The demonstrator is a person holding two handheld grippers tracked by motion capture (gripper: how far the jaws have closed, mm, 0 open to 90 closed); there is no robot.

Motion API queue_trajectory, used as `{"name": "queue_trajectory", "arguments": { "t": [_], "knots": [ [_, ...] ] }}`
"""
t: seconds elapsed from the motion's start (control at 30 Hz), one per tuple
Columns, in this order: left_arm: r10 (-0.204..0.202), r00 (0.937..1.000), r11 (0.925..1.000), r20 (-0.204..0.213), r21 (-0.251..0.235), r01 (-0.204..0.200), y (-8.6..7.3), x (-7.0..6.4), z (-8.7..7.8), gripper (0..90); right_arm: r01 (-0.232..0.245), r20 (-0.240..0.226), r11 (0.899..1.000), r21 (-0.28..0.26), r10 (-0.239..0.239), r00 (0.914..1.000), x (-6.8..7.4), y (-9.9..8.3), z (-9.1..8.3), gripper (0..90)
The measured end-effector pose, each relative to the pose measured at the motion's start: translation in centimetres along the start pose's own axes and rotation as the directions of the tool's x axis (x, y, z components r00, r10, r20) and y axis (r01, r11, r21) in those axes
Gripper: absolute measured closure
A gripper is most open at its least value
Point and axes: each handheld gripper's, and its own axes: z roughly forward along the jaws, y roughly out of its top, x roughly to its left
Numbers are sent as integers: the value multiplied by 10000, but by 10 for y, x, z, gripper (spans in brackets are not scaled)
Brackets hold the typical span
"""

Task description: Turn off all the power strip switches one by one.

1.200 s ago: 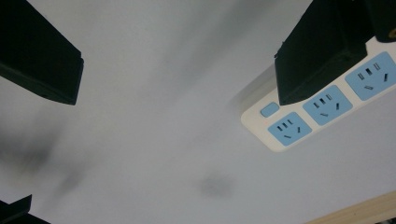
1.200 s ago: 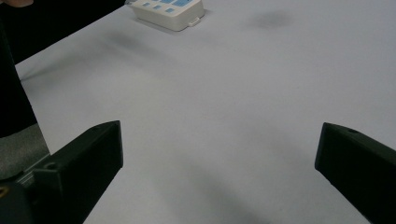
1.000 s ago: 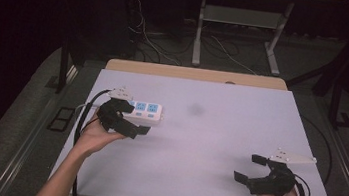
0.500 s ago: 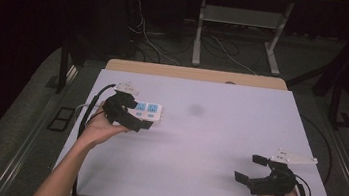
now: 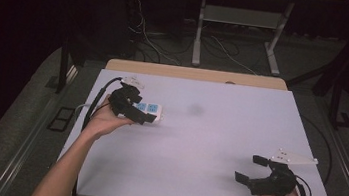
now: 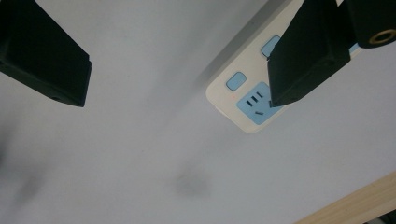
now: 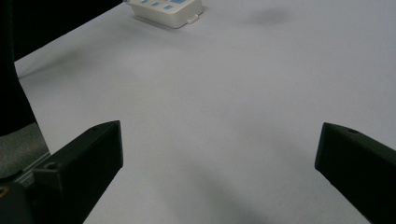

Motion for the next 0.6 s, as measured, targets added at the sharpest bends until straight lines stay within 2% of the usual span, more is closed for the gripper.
{"name": "queue_trajectory", "arguments": {
  "t": [0.3,0.6],
  "knots": [
    [-52,10000,10000,-66,-23,52,7,7,9,109,-15,18,10000,29,15,10000,0,0,0,6],
    [-382,9993,9992,-11,-152,382,6,16,18,175,-11,10,10000,62,11,10000,-1,0,1,6]
  ]
}}
